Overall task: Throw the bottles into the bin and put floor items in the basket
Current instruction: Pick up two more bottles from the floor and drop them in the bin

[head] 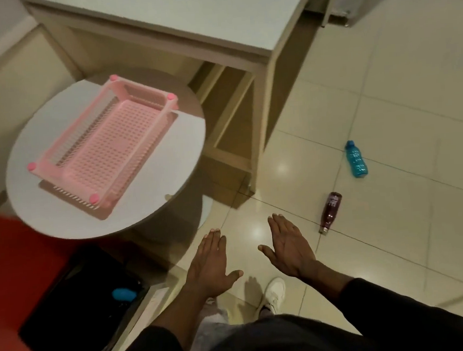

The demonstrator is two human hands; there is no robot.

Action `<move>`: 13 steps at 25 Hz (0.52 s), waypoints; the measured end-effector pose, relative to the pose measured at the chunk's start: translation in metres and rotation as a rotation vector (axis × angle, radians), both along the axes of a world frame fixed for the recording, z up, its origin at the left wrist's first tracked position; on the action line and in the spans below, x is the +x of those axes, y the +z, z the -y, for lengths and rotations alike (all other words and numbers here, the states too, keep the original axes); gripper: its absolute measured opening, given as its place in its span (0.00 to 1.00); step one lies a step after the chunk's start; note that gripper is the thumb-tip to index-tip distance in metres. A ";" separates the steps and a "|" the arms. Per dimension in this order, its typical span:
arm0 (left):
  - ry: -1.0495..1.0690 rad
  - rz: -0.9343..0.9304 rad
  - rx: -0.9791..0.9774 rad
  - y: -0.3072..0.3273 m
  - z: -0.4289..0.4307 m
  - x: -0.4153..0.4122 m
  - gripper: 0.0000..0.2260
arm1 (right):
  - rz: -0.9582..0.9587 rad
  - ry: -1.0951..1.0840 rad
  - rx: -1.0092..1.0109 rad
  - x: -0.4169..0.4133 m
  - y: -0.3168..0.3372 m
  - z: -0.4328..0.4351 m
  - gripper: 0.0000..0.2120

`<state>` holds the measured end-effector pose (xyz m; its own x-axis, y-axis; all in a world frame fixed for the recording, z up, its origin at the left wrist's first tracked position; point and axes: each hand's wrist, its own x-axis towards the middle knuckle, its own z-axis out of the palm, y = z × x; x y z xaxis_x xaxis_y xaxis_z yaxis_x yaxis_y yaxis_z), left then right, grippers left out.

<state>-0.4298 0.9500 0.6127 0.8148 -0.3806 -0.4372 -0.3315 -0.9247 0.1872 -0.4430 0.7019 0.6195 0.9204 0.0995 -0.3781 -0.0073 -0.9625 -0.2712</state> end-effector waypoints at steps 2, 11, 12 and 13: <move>-0.089 -0.012 -0.008 0.000 0.037 0.009 0.49 | -0.019 -0.088 0.008 -0.013 0.001 0.037 0.41; -0.519 -0.024 -0.022 0.004 0.181 0.077 0.50 | -0.005 -0.567 -0.006 -0.061 0.008 0.158 0.43; -0.572 -0.021 -0.025 0.005 0.198 0.086 0.50 | -0.001 -0.614 -0.012 -0.063 0.010 0.168 0.43; -0.619 -0.010 -0.029 0.005 0.215 0.095 0.50 | 0.004 -0.659 -0.024 -0.064 0.010 0.177 0.43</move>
<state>-0.3349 0.7354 0.6179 0.4350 -0.7932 -0.4261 -0.8030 -0.5558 0.2149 -0.5069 0.5248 0.6292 0.7874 -0.4934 -0.3695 -0.5958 -0.7628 -0.2514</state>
